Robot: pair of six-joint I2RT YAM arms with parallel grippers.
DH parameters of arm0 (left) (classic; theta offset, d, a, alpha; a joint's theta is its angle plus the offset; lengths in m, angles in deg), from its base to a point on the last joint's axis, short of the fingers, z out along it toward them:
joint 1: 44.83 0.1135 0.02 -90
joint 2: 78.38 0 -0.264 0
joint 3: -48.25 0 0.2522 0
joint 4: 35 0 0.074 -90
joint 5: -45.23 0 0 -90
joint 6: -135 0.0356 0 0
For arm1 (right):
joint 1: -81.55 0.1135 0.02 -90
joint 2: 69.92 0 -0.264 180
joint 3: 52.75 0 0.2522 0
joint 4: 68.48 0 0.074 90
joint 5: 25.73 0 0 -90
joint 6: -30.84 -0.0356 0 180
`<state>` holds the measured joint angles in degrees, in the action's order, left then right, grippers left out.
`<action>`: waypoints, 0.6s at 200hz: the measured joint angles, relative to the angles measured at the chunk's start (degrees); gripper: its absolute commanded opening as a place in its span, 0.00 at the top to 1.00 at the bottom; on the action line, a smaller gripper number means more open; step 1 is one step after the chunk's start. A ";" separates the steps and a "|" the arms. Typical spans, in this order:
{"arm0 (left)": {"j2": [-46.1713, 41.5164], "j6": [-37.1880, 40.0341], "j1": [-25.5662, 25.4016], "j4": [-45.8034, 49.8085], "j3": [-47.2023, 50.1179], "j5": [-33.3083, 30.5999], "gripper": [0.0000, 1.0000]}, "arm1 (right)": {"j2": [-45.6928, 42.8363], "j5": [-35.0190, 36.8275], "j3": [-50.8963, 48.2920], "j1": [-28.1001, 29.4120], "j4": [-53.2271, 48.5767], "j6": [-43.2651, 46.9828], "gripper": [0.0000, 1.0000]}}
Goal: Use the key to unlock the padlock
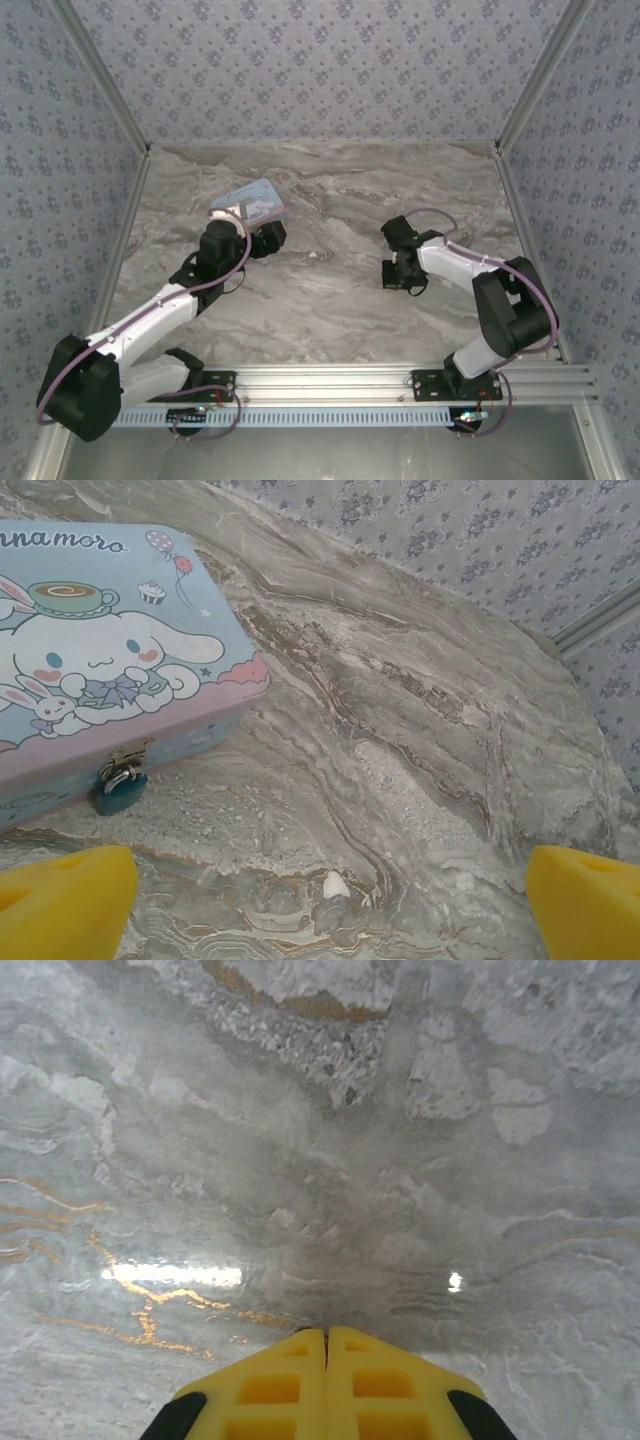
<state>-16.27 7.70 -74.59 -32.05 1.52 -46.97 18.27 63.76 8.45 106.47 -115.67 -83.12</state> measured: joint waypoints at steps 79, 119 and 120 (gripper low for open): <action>-2.43 -5.38 -0.24 -2.54 -0.63 3.96 0.01 | -13.40 -19.61 -10.32 -7.43 21.20 -14.82 1.00; -0.37 -11.28 -2.23 -6.12 -3.15 6.78 0.03 | -17.79 -23.58 -14.58 -7.93 37.48 -29.14 1.00; -0.26 -11.41 -2.29 -6.16 -3.23 6.80 0.03 | -17.90 -23.56 -14.62 -7.89 37.77 -29.44 1.00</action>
<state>-16.53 -3.70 -76.89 -38.21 -1.72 -40.17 0.37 40.19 -6.17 98.58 -77.90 -112.56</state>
